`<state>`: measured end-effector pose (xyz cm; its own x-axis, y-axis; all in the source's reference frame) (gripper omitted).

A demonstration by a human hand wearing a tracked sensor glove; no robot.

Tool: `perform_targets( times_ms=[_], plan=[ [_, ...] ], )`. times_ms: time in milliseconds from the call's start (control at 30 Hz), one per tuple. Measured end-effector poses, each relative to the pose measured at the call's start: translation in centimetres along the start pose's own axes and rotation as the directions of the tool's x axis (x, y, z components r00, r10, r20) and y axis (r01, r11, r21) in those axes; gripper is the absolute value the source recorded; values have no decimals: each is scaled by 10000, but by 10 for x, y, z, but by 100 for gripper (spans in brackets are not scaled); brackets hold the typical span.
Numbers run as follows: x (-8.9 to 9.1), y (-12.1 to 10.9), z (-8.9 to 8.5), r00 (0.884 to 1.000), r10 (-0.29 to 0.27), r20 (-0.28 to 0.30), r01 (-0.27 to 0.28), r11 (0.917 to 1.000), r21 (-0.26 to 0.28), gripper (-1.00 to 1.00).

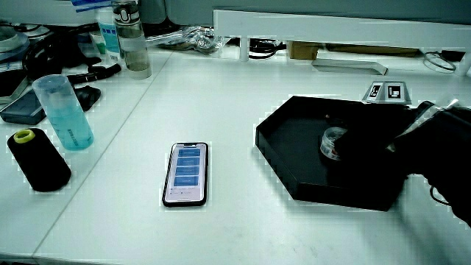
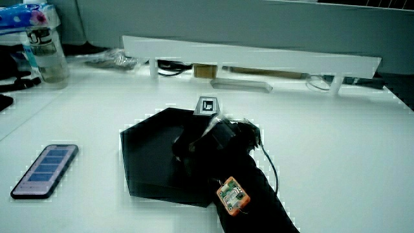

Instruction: Place paper clip into plate

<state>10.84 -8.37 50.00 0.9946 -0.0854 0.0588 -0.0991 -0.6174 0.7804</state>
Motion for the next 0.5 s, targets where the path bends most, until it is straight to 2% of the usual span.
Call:
perform_targets(
  times_ms=[67,100,133,200,233,267,300,333,400,433,500],
  plan=[
    [1,4,-4,9998,-130,142,136,9987,-483,-67],
    [5,7,-7,10000,-28,-77,21,9962,-876,-73],
    [7,3,-5,9991,134,-405,-167,9964,-827,-80],
    [12,-2,-1,9995,-98,-285,80,9979,-649,-93],
    [13,-6,1,9996,28,-287,-47,9976,-688,-100],
    [16,-9,4,9987,-19,-514,-5,9989,-470,-100],
    [18,-16,8,9959,133,-898,-119,9998,166,-100],
    [20,-22,11,9922,387,-1188,-304,9970,713,-100],
    [25,-34,18,9859,447,-1615,-126,9808,1948,-100],
    [26,-37,20,9844,466,-1695,-85,9757,2188,-100],
    [26,-40,22,9846,565,-1655,-176,9736,2274,-100]
  ],
)
